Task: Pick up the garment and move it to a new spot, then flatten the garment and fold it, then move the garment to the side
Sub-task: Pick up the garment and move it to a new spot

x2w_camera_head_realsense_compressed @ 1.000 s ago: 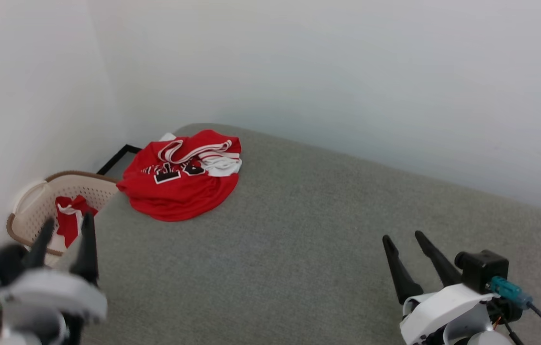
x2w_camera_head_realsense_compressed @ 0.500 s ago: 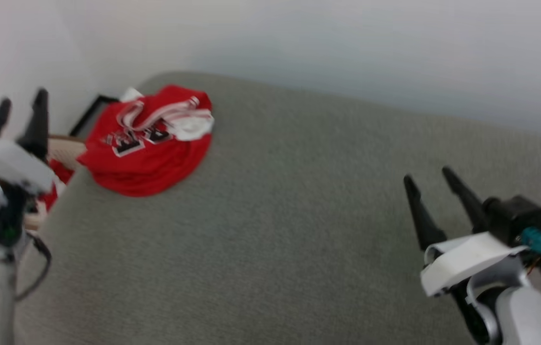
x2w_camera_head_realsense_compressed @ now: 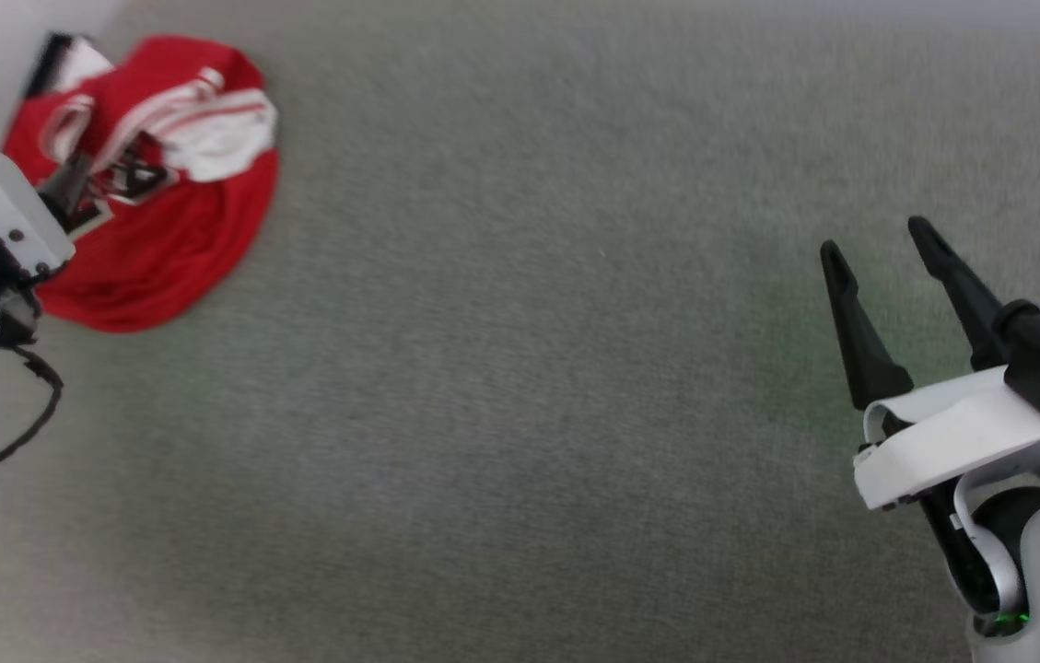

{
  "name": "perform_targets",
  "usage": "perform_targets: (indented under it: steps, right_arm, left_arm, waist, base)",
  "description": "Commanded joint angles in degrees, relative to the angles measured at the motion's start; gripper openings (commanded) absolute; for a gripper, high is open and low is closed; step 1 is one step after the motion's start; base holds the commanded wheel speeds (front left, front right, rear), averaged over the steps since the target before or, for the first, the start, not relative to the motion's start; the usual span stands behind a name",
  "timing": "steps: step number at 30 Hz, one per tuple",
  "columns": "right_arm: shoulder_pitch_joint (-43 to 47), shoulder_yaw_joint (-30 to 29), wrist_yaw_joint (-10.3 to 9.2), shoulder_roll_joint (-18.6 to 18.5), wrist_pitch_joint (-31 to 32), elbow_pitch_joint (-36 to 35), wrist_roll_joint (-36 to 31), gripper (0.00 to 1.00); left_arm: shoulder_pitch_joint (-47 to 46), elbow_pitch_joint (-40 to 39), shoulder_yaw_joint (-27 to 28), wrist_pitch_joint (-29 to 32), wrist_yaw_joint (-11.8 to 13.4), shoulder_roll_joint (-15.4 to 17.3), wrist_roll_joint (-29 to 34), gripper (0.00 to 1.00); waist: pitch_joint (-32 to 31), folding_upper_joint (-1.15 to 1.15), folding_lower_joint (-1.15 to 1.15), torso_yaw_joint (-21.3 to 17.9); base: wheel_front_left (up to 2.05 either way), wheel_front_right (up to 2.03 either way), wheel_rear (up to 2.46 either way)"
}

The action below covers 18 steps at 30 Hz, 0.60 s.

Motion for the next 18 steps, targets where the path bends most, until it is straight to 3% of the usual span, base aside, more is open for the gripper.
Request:
perform_targets:
  steps: [1, 8, 18]
  right_arm:
    - [-1.2, -0.2, 0.02, -0.3, 0.6, -1.1, -0.3, 1.00]
    - [-2.1, -0.5, 0.02, -0.8, 2.8, -4.7, -1.1, 1.00]
    - [-1.9, -0.4, 0.02, -0.8, 4.6, -7.1, -1.6, 1.00]
  left_arm:
    - [-1.9, 2.9, -0.6, 2.1, 0.5, 0.2, 0.2, 1.00]
    - [-7.4, 13.3, -3.5, 8.3, 0.5, 0.0, 1.6, 1.00]
    - [-9.3, 22.8, -5.3, 8.5, -2.0, -3.5, 1.1, 1.00]
  waist:
    - [6.7, 0.00, 0.00, -3.9]
    - [10.5, 0.00, 0.00, -5.2]
    - [12.5, 0.00, 0.00, -5.5]
  base:
    - [0.00, 0.00, 0.00]
    - [0.00, 0.00, 0.00]
    - [0.00, 0.00, 0.00]
